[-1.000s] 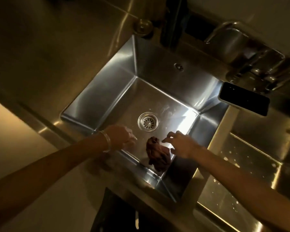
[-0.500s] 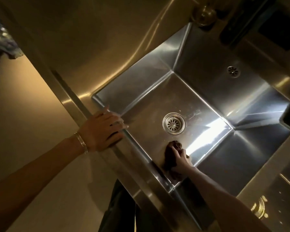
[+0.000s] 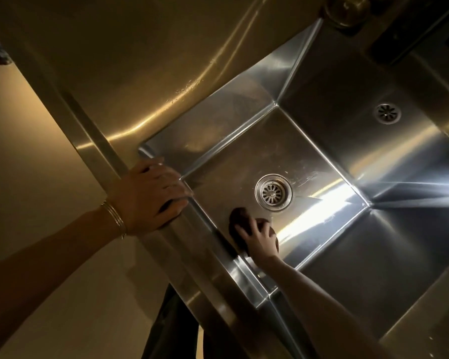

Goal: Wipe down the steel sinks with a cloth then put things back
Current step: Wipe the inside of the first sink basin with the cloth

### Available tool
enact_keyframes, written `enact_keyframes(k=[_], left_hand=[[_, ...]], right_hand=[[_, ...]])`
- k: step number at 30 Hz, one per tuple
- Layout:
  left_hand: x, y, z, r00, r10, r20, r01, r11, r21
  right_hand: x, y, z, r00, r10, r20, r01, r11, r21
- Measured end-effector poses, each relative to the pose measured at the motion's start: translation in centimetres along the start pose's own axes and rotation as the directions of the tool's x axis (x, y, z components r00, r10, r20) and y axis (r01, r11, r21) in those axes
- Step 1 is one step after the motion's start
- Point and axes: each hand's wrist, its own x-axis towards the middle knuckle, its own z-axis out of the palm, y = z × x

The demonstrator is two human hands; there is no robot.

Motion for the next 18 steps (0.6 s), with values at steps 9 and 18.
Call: enact_keyframes(k=[9, 18], left_hand=[[0.1, -0.1, 0.0, 1.0, -0.014, -0.024, 0.013, 0.999, -0.044], [0.1, -0.1, 0.0, 0.999, -0.027, -0.036, 0.024, 0.997, -0.075]], right_hand=[[2.7, -4.3, -0.4, 0.999, 0.0, -0.054, 0.006, 0.994, 0.108], [8.8, -5.2, -5.0, 0.996, 0.051, -0.076, -0.038, 0.987, 0.156]])
